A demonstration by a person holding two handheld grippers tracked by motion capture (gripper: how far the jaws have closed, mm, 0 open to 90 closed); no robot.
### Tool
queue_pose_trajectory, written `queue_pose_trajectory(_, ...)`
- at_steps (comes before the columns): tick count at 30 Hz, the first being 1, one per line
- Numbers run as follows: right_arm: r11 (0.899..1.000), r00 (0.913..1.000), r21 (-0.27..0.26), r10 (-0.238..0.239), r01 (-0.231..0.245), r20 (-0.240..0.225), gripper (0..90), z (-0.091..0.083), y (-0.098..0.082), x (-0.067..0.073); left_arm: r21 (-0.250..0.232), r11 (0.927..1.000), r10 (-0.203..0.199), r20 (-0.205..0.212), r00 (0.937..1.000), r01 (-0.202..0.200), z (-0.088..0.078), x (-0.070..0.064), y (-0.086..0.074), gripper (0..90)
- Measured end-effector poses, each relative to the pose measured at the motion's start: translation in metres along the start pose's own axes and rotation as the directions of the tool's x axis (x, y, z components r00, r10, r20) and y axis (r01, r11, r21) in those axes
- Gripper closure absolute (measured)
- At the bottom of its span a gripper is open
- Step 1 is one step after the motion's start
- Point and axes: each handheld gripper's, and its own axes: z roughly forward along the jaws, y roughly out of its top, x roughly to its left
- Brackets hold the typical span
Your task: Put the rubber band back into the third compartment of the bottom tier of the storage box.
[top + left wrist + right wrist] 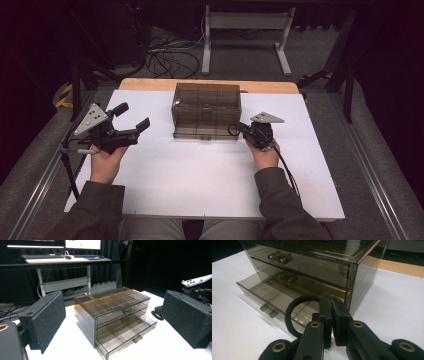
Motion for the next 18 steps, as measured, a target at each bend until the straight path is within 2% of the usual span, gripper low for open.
queue_pose_trajectory(6,0.999,1.0,-0.032,0.005,-0.005,-0.001,87.2,0.005,-0.001,0.0,-0.001,1.0,0.005,-0.003,1.0,-0.005,0.0,0.0,0.0,6.2)
queue_pose_trajectory(10,0.999,0.9999,-0.041,-0.009,0.01,0.008,87.2,0.013,-0.006,0.003,0.002,1.0,0.005,-0.001,1.0,-0.005,0.001,-0.001,-0.001,6.2)
queue_pose_trajectory(18,0.999,0.9998,-0.04,0.017,-0.017,-0.003,87.2,0.022,-0.01,-0.001,-0.012,0.9999,0.008,0.003,1.0,-0.008,0.0,-0.002,-0.001,6.6)
